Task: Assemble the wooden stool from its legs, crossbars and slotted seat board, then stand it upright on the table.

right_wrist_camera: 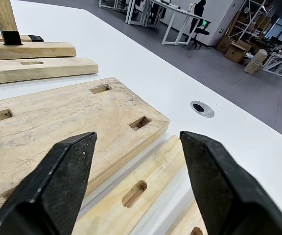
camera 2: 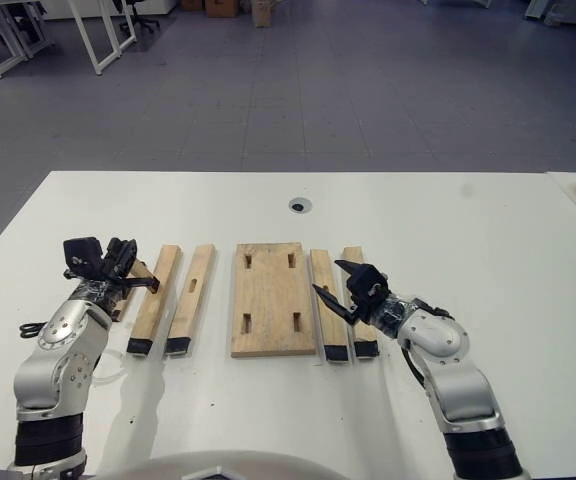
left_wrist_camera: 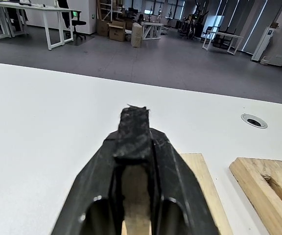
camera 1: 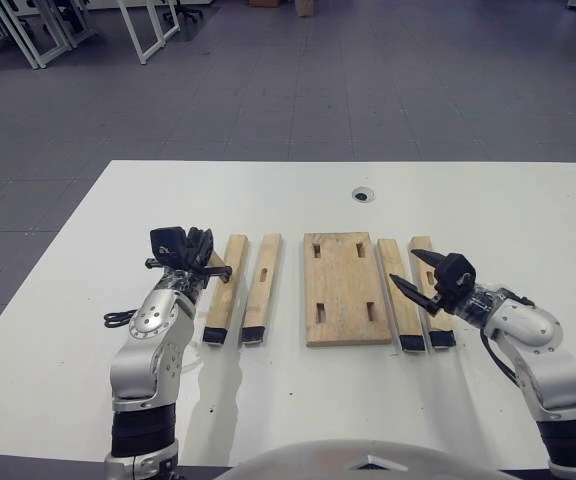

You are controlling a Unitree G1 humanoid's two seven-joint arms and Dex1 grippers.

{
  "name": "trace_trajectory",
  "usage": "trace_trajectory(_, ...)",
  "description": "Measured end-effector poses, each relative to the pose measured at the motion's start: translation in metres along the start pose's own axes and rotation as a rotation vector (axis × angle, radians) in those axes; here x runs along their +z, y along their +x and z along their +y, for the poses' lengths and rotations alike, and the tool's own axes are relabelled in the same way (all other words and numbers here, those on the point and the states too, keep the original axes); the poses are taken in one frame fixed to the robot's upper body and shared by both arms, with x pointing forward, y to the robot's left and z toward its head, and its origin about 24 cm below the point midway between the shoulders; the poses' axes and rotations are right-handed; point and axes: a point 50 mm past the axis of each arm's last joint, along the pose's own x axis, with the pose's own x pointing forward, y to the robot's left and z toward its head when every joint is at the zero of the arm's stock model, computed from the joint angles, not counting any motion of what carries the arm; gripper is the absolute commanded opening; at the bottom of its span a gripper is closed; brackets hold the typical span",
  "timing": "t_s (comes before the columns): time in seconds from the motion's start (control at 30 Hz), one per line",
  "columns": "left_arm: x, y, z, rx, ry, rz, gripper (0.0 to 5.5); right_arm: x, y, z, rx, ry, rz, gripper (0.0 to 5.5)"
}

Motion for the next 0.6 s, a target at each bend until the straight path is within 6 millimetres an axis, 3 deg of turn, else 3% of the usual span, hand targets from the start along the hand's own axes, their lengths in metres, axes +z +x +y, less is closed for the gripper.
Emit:
trace_trajectory(0.07,-0.007,-0.002,-0.003,-0.008,-0.006,0.013,1.43,0.0,0.0,0.0,0.0,0.0,0.001,3.13)
trace_trajectory(0.17,0.01,0.002,-0.01,-0.046,0.005,-0.081,2.03,0.0,0.0,0.0,-0.001,-0.001,0.003,3.13)
trace_trajectory(0.4,0.046,-0.009,-0.012,-0.07,0.035,-0.252,2.06,-0.001,0.0,0.0,-0.002,0.001,0.003,3.13)
trace_trajectory(0.6,0.126,0.009,-0.031,-0.172,-0.004,-0.453,2.06,-0.002,0.001,0.003,-0.003,0.002,0.009,3.13)
